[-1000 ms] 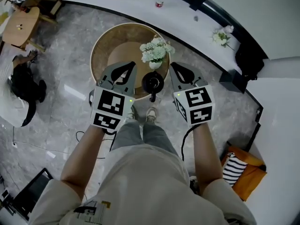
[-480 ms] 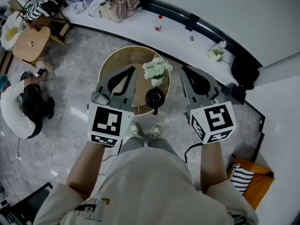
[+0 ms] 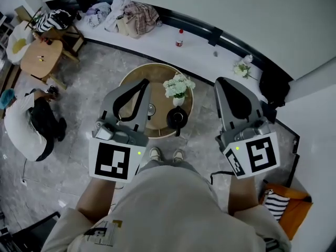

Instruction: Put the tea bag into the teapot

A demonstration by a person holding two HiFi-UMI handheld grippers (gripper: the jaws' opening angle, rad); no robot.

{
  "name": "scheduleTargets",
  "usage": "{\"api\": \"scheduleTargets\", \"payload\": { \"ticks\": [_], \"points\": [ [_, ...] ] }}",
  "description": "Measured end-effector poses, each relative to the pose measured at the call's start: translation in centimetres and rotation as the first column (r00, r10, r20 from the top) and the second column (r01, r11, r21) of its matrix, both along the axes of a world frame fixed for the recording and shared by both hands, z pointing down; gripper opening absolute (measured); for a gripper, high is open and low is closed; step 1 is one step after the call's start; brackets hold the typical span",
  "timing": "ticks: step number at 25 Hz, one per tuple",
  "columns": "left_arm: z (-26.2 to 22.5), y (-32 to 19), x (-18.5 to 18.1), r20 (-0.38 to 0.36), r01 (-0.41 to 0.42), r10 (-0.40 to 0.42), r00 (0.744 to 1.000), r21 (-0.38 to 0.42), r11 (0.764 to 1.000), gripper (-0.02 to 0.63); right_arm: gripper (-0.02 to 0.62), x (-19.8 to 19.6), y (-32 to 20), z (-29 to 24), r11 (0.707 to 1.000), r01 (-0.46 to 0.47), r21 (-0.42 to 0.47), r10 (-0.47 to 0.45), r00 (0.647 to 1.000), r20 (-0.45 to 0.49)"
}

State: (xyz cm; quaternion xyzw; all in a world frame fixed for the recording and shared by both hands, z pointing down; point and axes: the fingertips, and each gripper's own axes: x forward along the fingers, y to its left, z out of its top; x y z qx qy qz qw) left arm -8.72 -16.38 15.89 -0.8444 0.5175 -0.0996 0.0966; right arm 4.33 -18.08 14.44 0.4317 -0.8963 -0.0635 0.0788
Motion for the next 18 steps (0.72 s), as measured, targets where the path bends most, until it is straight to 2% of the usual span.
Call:
{"api": "scheduleTargets", "payload": {
  "ticks": [5, 11, 14, 18],
  "points": [
    [-1.1, 1.3, -0.6, 0.076, 0.0, -0.004, 0.997, 0.049, 0.999, 0.009, 0.008, -0.1, 2.3, -2.5, 0.998, 0.027, 0.057, -0.029, 0.999, 0.038],
    [-1.0, 2.9, -0.8, 0.013, -0.003, 0.003, 1.0, 0.018, 1.0, 0.008, 0.008, -0.2, 4.3, -3.1, 0.995, 0.043, 0.086, -0.049, 0.996, 0.07],
    [-0.8, 3.5, -0.6, 0.027, -0.018, 0.018, 0.999, 0.01, 1.0, 0.009, 0.008, -0.2, 4.7, -2.6, 0.996, 0.046, 0.081, -0.052, 0.996, 0.075],
    [-0.7, 4.0, -0.2, 0.035, -0.042, 0.042, 0.999, -0.002, 0.999, 0.009, 0.008, -0.2, 4.6, -1.6, 0.998, 0.061, 0.019, -0.063, 0.994, 0.088]
  ]
}}
